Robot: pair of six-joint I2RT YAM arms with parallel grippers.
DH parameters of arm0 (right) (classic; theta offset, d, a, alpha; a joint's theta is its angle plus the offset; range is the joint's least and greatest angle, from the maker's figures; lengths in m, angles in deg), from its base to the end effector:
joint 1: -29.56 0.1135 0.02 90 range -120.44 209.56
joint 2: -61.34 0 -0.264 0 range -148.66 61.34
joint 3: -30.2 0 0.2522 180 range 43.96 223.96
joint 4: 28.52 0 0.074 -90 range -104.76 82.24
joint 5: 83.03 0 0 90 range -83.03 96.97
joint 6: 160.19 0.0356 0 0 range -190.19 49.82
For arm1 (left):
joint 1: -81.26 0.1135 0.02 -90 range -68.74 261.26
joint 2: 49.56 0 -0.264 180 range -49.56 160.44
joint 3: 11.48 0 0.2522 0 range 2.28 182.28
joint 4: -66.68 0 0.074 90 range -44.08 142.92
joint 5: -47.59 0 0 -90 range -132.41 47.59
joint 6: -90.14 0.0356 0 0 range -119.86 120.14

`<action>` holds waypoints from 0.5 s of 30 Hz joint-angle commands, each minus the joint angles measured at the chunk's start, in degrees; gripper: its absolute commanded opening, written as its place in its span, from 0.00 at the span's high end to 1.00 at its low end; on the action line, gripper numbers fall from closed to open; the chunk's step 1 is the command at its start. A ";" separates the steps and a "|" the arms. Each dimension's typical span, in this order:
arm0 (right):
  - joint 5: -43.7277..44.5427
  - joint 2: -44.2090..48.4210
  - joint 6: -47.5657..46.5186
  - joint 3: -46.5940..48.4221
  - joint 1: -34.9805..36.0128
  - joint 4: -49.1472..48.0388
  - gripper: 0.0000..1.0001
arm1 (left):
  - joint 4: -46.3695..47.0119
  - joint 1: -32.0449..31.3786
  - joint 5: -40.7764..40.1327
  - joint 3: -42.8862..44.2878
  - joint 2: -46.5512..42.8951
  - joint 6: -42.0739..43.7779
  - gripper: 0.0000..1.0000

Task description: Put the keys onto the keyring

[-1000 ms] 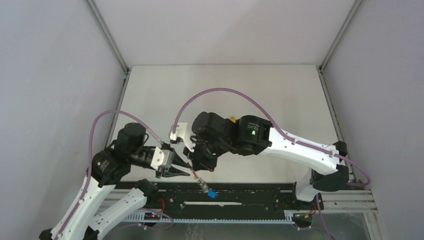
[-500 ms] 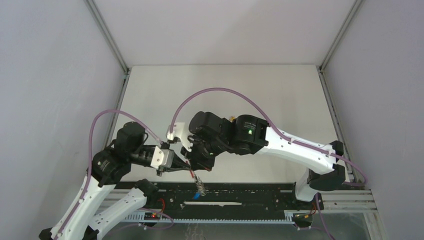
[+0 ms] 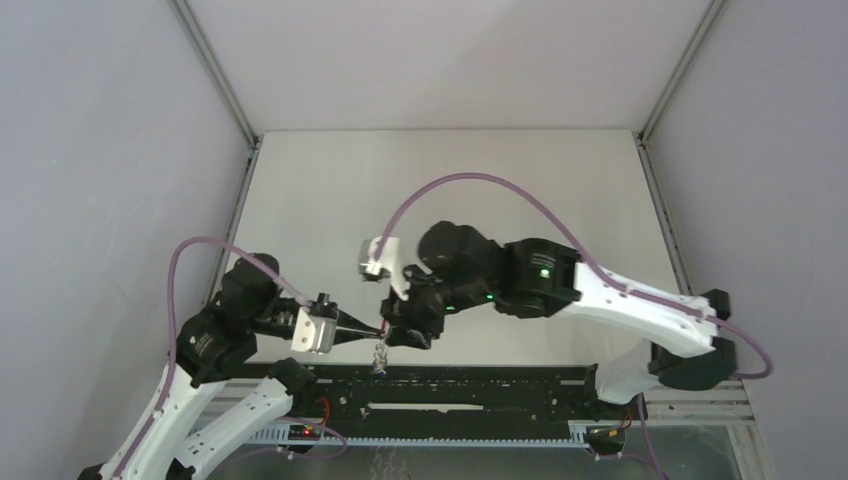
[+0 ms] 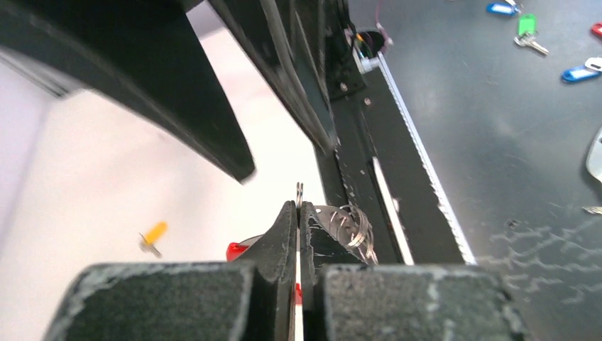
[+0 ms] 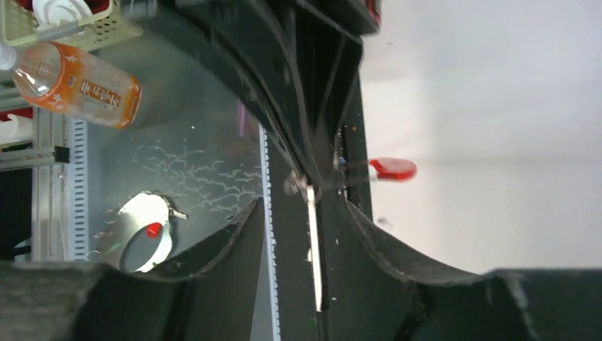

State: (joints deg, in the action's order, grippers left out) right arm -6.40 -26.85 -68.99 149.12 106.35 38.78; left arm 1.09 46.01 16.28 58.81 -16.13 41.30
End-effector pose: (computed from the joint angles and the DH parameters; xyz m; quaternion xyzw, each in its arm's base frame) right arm 0.0641 0.3092 0.4415 -0.5851 0.6690 0.3618 0.2816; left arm 0.0499 -0.0725 0.3658 0.6601 0.4349 -0.3982 0.4653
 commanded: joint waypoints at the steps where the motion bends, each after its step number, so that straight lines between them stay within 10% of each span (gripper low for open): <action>1: 2.23 15.44 -0.97 -11.51 -1.02 -18.24 0.45 | 23.71 -0.26 4.14 -4.82 -5.84 -13.56 1.00; 7: 1.61 33.29 -6.23 -37.75 -0.95 -44.72 0.38 | 36.87 -0.35 7.28 -3.54 -6.32 -21.51 1.00; 15: 2.33 34.70 -14.19 -45.01 3.00 -61.39 0.42 | 50.45 -1.33 8.50 -2.59 -4.50 -33.79 1.00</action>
State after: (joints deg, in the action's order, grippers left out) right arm -4.58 9.55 -77.23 105.52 107.01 -9.29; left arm 41.91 45.40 23.26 53.81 -21.79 14.84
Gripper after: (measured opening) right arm 0.578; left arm 0.011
